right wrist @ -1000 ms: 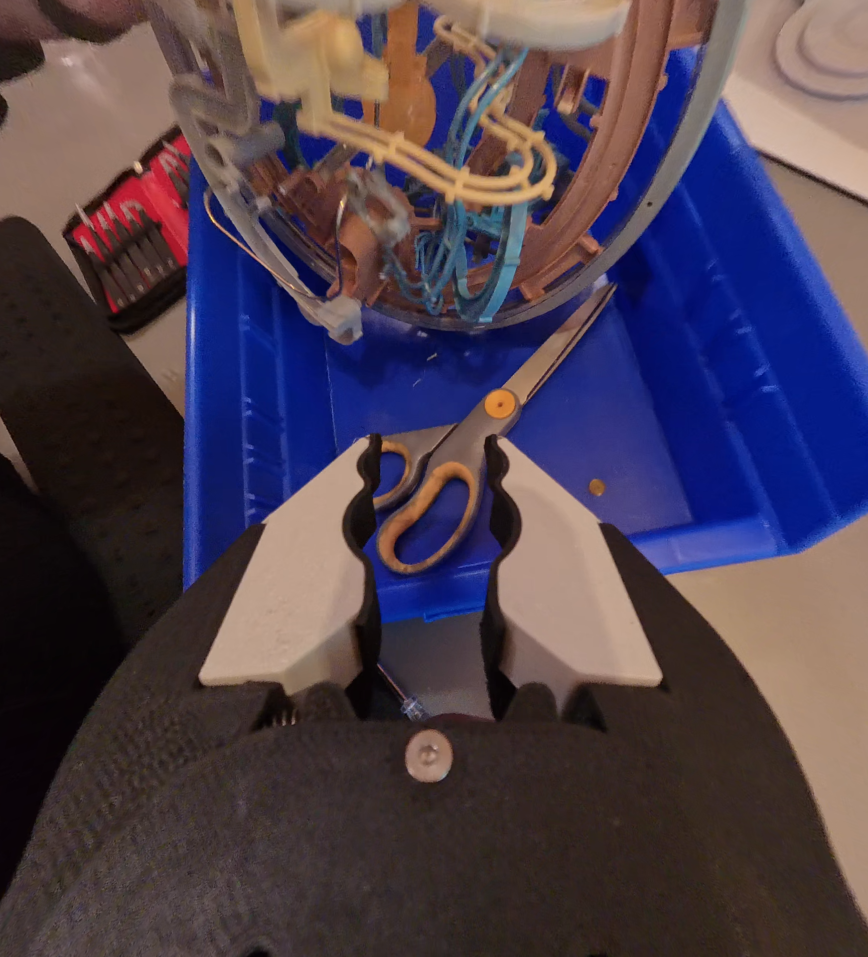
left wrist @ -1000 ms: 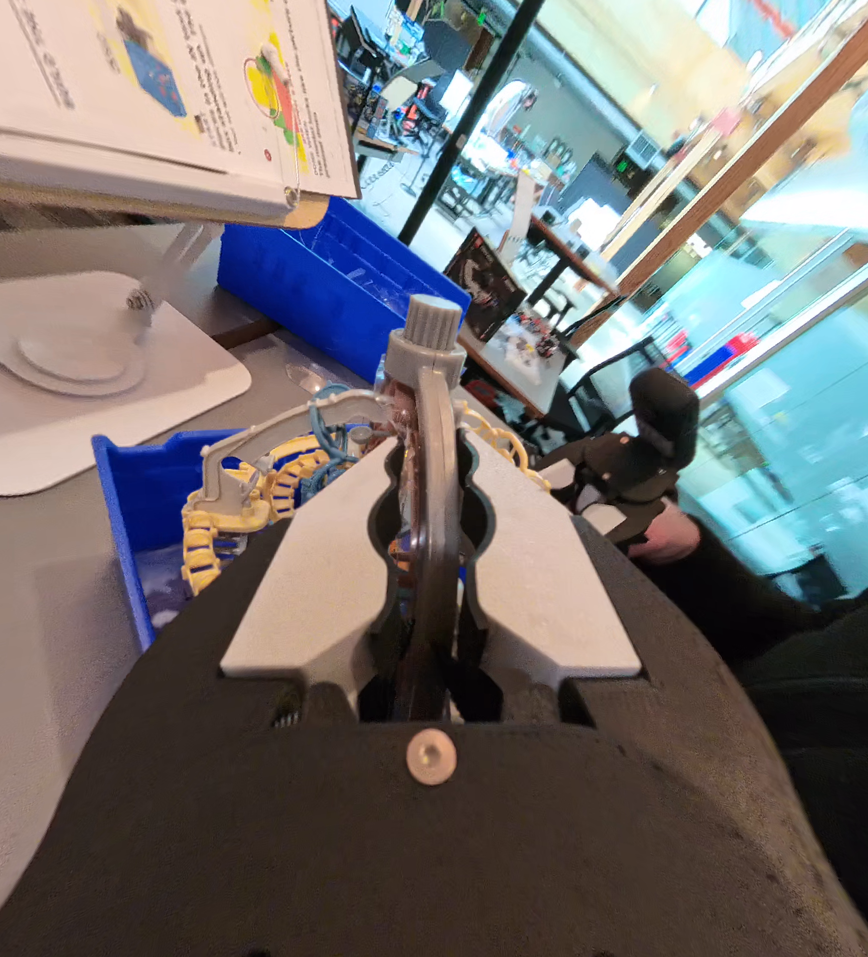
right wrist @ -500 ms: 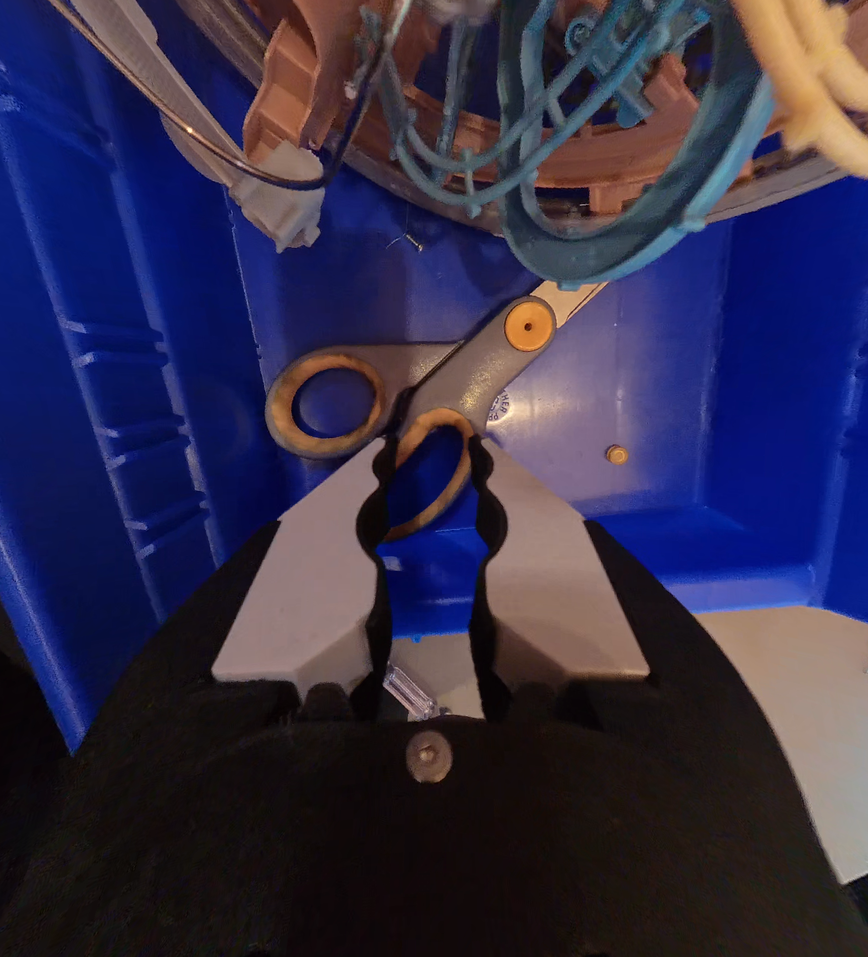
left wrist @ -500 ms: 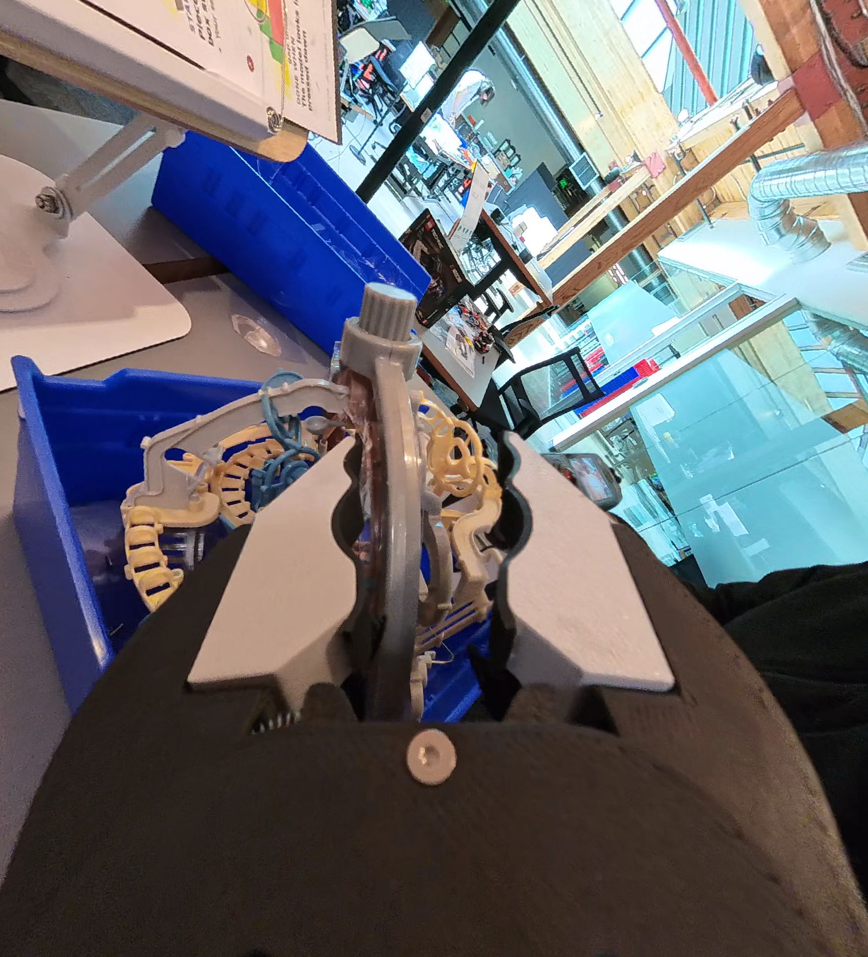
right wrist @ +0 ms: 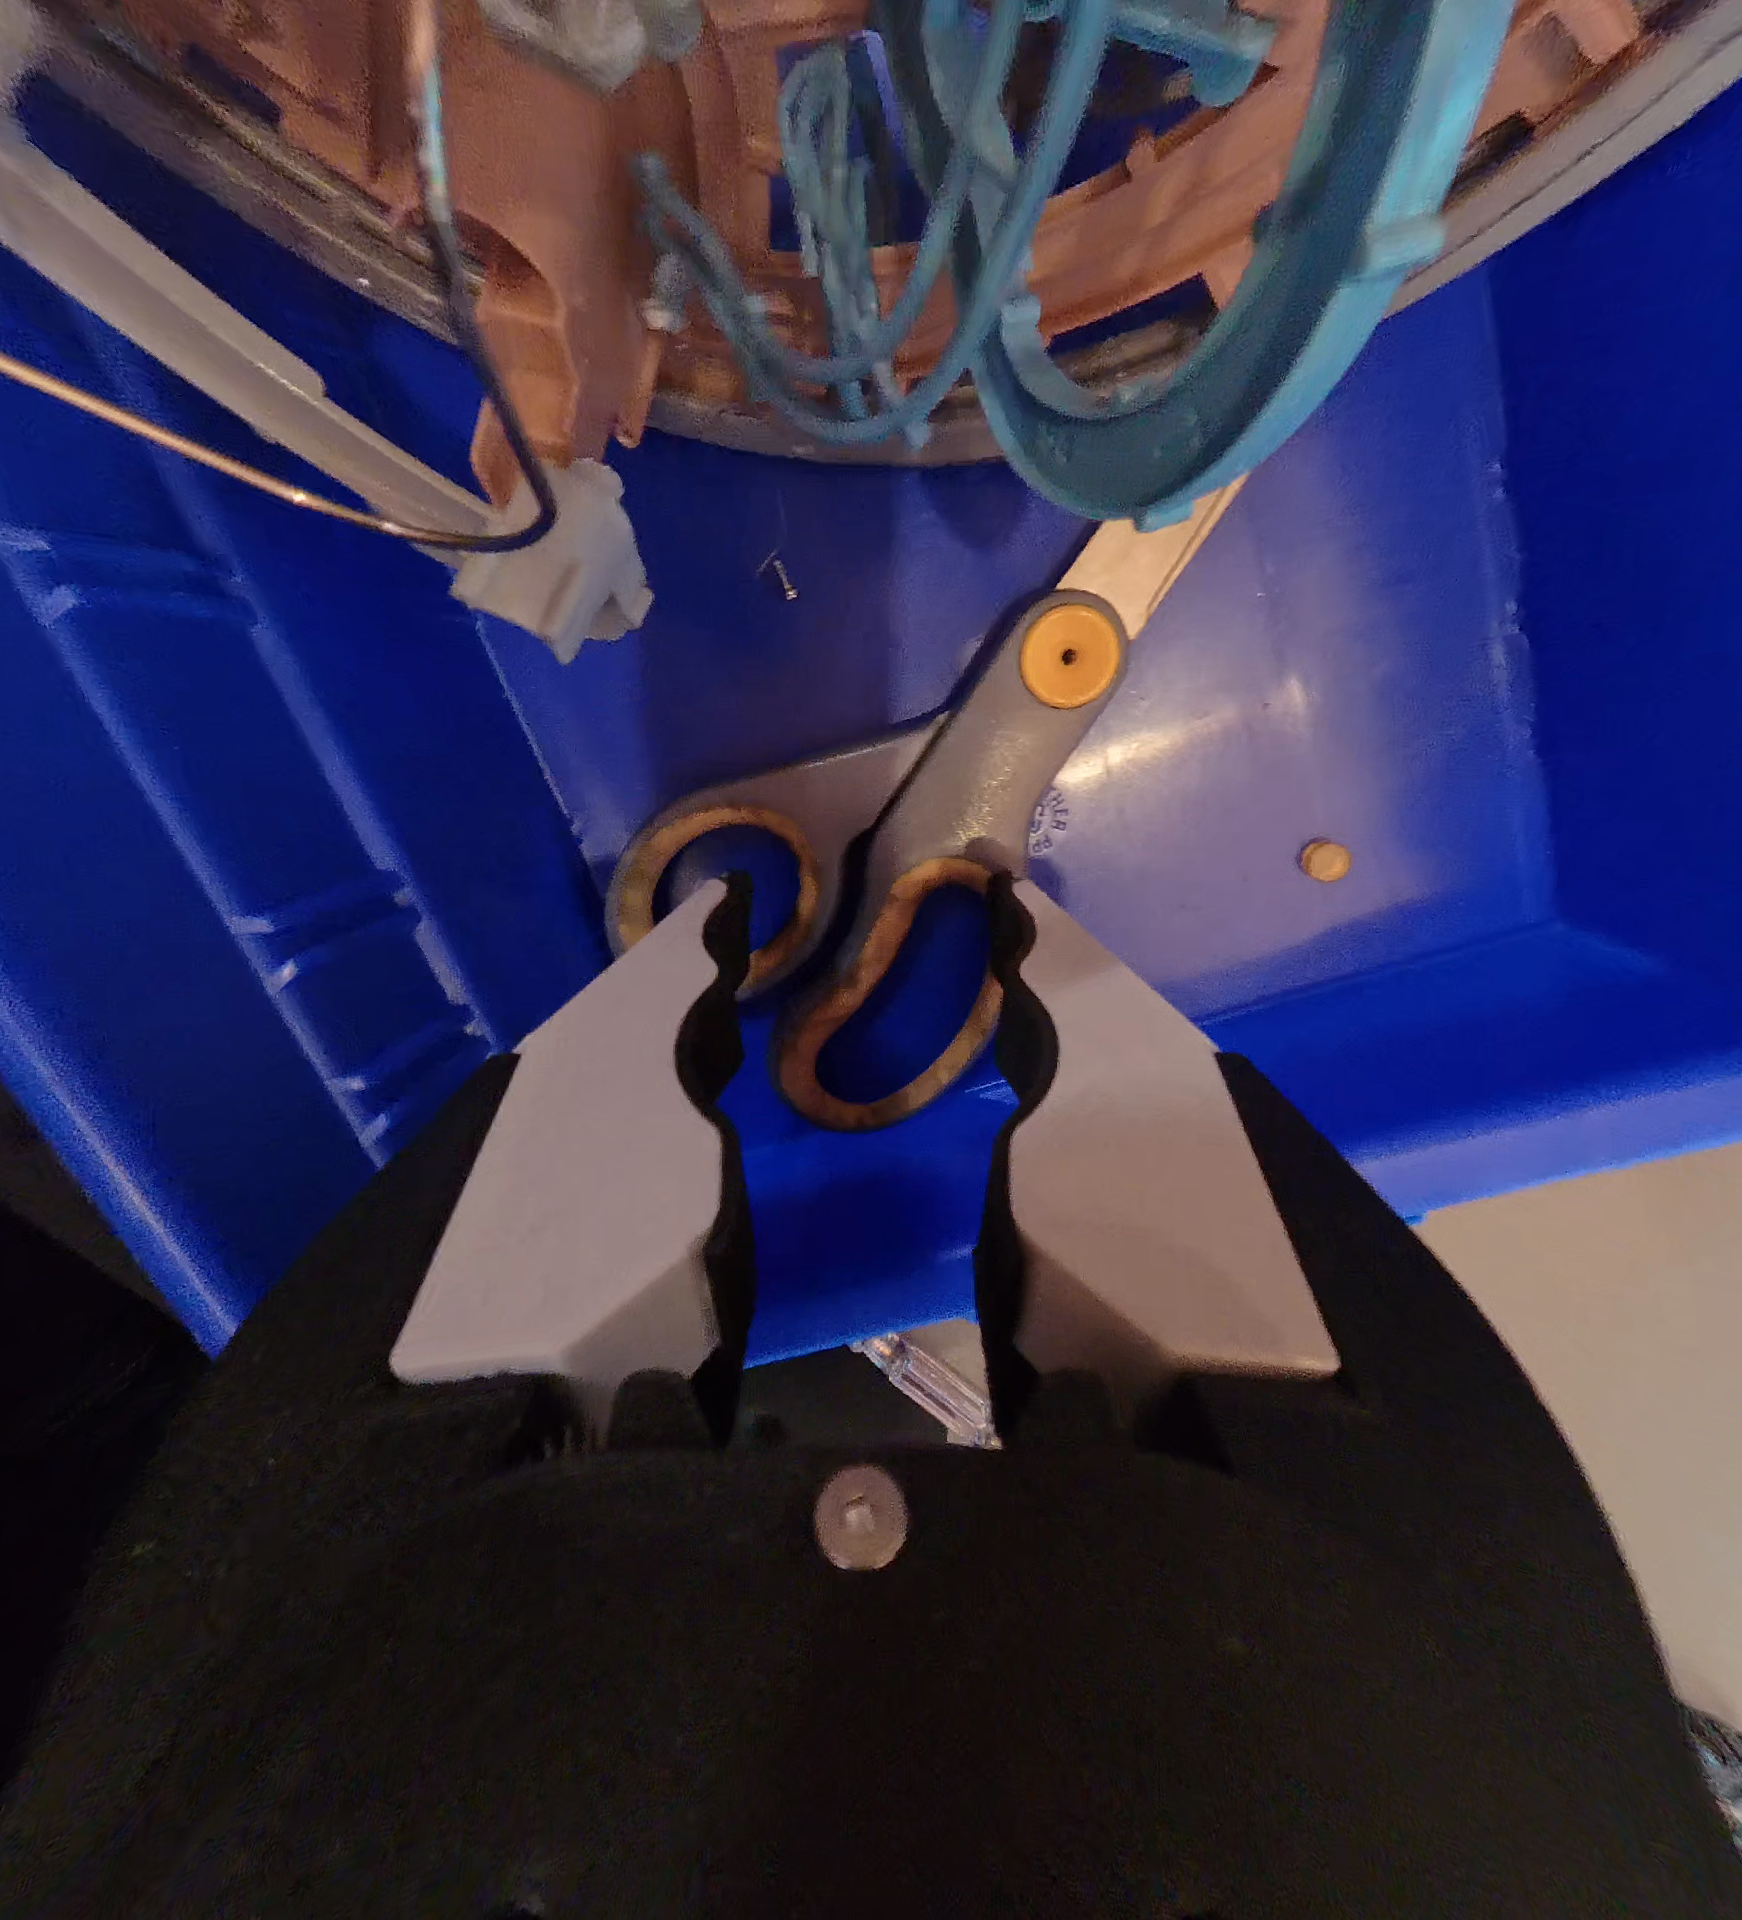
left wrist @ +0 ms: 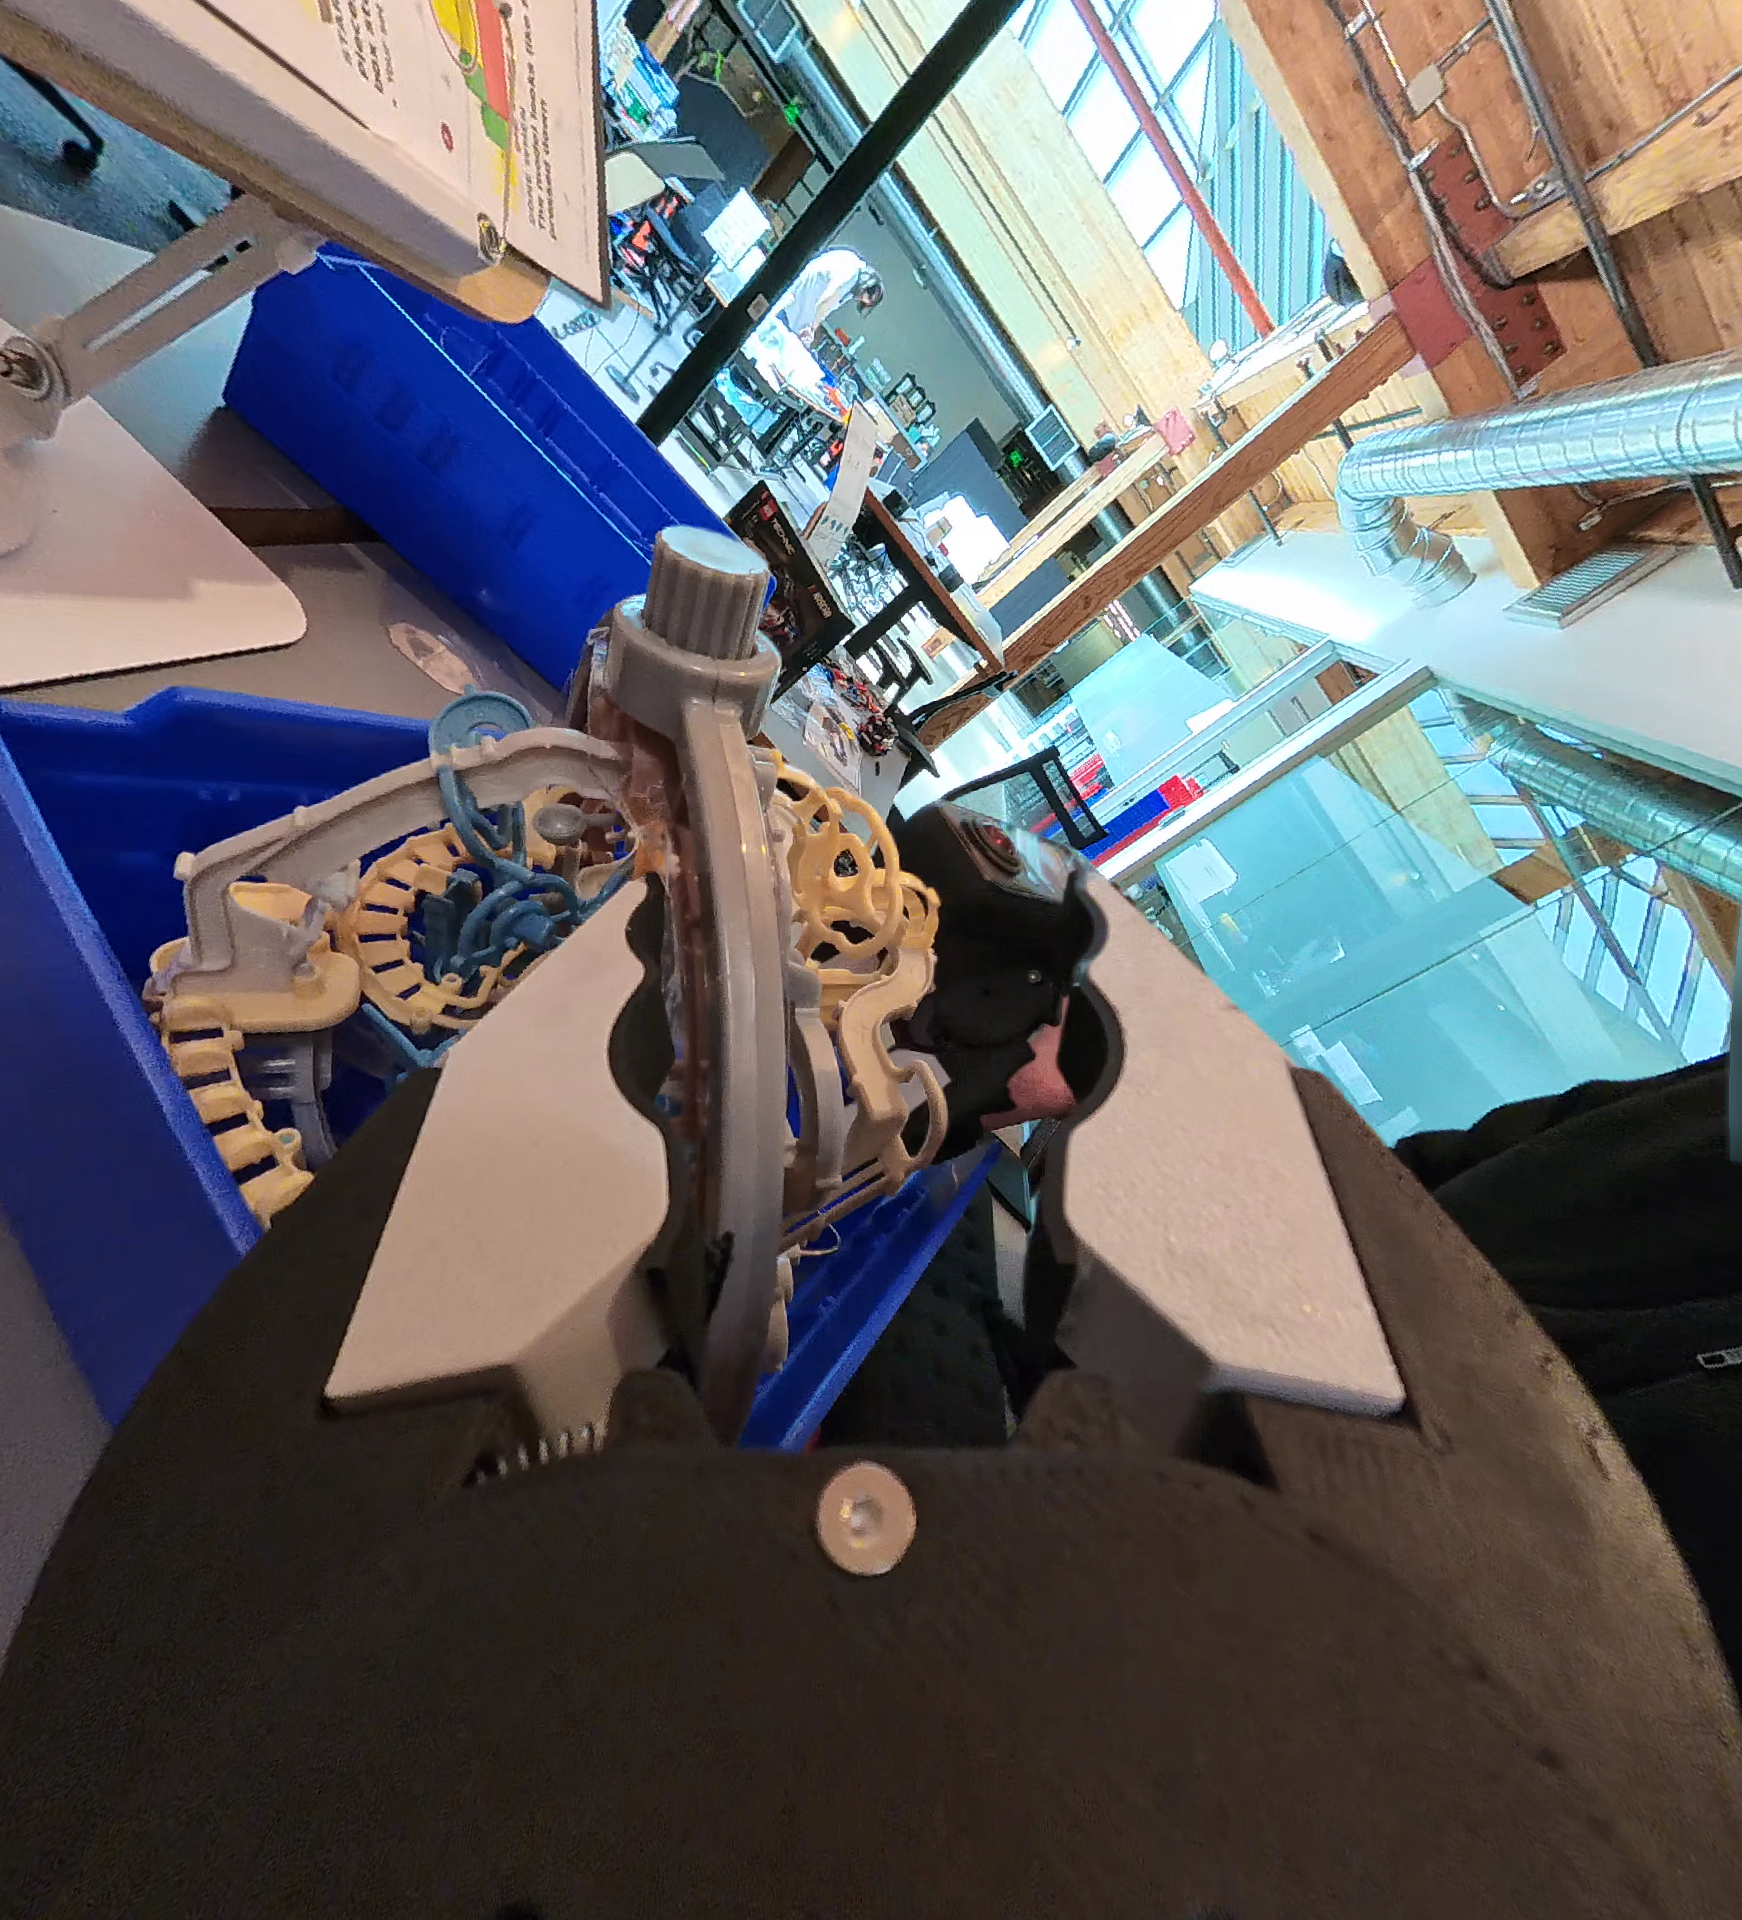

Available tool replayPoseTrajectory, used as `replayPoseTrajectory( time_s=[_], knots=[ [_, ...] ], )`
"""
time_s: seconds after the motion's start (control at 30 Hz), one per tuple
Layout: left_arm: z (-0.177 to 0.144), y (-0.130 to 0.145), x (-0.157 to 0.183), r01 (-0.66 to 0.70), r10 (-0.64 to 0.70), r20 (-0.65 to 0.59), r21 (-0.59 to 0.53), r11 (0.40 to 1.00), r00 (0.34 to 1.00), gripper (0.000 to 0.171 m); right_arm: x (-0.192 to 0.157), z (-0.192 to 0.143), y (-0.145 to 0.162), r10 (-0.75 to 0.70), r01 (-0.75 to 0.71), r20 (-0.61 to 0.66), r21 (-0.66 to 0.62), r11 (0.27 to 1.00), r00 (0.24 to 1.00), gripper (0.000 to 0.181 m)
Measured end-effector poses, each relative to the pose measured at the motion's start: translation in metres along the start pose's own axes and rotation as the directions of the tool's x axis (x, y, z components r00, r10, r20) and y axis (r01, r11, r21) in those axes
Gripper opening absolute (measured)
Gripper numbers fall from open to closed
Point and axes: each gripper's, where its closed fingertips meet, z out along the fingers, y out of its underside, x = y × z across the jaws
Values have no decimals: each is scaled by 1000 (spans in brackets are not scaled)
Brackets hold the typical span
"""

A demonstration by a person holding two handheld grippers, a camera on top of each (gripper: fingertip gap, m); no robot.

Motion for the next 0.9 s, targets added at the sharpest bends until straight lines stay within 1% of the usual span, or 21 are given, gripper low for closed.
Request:
replayPoseTrajectory(
  time_s=[0.03,0.1,0.2,0.23,0.3,0.37,0.5,0.53,0.6,0.67,0.77,0.8,0.83,0.87,0.9],
  knots=[
    [-2,1,1,-2,2,-4,2,1000,1000,75,1,1,0,-1,1,-21,-11,1000,1000,44],
    [-6,4,5,4,-4,-23,11,1000,1000,78,6,2,0,-12,9,-66,-32,999,998,32],
    [-10,11,12,3,-3,-42,10,1000,999,80,7,2,1,-5,3,-52,-47,999,999,28],
    [-13,13,14,-4,4,-41,2,1000,999,80,3,2,3,-21,20,-23,-54,998,1000,0],
    [-16,16,16,-20,20,-26,-4,1000,999,84,2,2,4,-13,13,-2,-34,999,1000,0],
    [-18,21,20,-25,25,-34,-7,1000,999,82,3,2,4,-4,4,10,-20,1000,1000,0],
    [-20,28,26,-62,61,-28,-21,998,998,82,8,1,10,3,-4,-21,-37,999,1000,0],
    [-20,30,26,-77,77,-21,-24,997,997,83,7,-1,11,14,-15,-18,-35,999,1000,8],
    [-20,33,30,-93,93,-21,-28,995,995,84,6,-9,10,36,-36,-26,-5,999,999,17],
    [-20,38,33,-123,123,-13,-42,991,992,82,3,-28,5,51,-49,-33,62,997,998,17],
    [-17,44,40,-163,164,3,-50,985,986,84,-10,-77,-17,75,-67,-22,257,964,997,10],
    [-15,46,44,-165,165,-3,-45,985,986,85,-19,-97,-29,64,-61,1,345,937,998,6],
    [-13,48,47,-164,163,-13,-47,985,986,84,-36,-116,-43,34,-57,62,435,899,998,6],
    [-10,53,49,-167,167,-13,-63,984,986,85,-54,-133,-57,-5,-53,112,511,858,994,7],
    [-7,58,51,-178,178,-8,-75,981,984,87,-68,-144,-70,-39,-40,127,565,824,991,6]
  ],
)
